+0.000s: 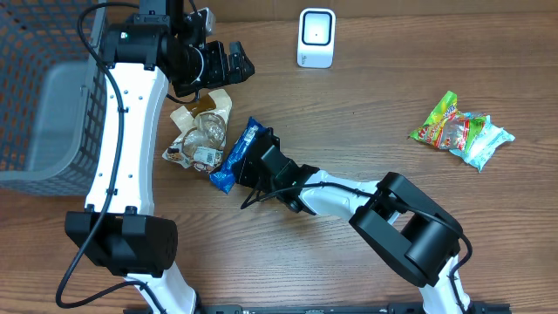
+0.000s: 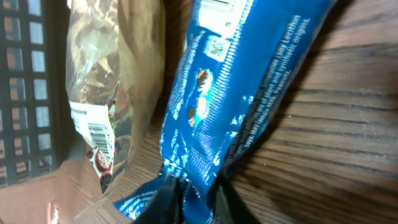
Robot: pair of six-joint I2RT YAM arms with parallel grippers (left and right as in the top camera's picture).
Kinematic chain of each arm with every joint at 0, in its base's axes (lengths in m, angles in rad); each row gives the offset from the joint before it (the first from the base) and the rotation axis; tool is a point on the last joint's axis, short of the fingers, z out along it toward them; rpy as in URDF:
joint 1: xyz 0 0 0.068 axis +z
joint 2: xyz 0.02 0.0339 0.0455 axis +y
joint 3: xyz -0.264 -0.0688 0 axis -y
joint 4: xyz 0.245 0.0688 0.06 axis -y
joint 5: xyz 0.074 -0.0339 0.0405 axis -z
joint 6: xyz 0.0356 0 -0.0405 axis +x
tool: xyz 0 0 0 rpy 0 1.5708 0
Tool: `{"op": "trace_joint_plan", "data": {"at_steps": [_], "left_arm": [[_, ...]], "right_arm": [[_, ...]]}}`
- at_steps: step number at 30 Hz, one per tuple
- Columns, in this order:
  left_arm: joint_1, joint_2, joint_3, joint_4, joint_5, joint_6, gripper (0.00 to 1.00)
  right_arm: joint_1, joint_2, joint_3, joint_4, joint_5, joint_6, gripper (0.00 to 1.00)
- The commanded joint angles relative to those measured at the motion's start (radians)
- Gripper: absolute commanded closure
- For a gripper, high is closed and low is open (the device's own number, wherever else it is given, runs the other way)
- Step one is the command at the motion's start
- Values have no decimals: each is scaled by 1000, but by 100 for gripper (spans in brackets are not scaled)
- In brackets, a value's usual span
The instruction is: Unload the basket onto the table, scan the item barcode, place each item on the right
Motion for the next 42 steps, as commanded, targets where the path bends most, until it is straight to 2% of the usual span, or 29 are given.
{"op": "trace_joint_plan", "data": {"at_steps": [1, 4, 7, 14, 17, 19, 24, 32, 37, 42], "left_arm": [[5, -15, 10, 0, -7, 16, 0], [5, -15, 10, 0, -7, 16, 0], [5, -15, 10, 0, -7, 16, 0], [5, -15, 10, 0, -7, 16, 0], [5, -15, 10, 0, -7, 16, 0], [5, -15, 10, 0, -7, 16, 0], [5, -15, 10, 0, -7, 16, 0], [5, -15, 10, 0, -7, 16, 0], [5, -15, 10, 0, -7, 16, 0], [5, -15, 10, 0, -7, 16, 0]], "right_arm": [[-2, 18, -13, -61, 25, -6, 93], [-34, 8, -13, -95, -66, -12, 96], [-92, -25, -11, -158, -177, -89, 96], [-217, -174, -11, -438, -231, -256, 96], [-256, -261, -11, -564, -231, -398, 96], [-280, -323, -11, -658, -228, -550, 96], [-296, -405, -11, -853, -135, -813, 96], [-296, -505, 39, -980, -17, -906, 96], [-287, -630, 88, -1017, 125, -934, 96], [-270, -758, 115, -1029, 161, -973, 96]]}}
